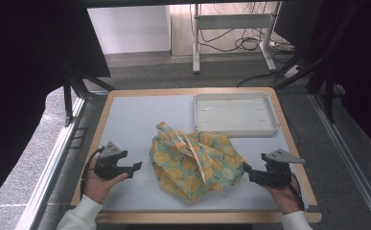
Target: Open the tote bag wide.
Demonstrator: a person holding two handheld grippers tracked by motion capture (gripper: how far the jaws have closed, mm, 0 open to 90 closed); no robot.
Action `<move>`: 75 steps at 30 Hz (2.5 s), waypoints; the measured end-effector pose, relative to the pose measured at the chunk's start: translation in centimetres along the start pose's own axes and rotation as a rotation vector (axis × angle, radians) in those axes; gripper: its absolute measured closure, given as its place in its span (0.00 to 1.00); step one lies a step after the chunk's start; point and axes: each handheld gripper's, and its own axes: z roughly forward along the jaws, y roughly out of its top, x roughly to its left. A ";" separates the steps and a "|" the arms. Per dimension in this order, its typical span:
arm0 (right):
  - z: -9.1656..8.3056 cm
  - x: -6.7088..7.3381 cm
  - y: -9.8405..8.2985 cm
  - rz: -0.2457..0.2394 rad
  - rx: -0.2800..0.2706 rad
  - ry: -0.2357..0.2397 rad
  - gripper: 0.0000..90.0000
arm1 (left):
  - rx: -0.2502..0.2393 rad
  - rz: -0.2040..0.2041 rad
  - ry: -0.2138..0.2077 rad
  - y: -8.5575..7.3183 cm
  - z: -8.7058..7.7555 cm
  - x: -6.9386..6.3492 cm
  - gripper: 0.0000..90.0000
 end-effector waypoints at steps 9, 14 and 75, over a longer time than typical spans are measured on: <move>0.1 0.0 -0.3 0.002 0.009 -0.004 0.22 | -0.024 0.019 0.003 0.6 -0.7 -0.8 0.33; 0.3 -0.1 -0.4 0.007 0.015 -0.009 0.22 | -0.038 0.013 -0.012 1.0 -1.0 -0.9 0.34; 1.0 -0.2 -0.7 -0.016 0.059 -0.003 0.22 | -0.058 0.060 -0.190 11.9 1.6 -0.6 0.20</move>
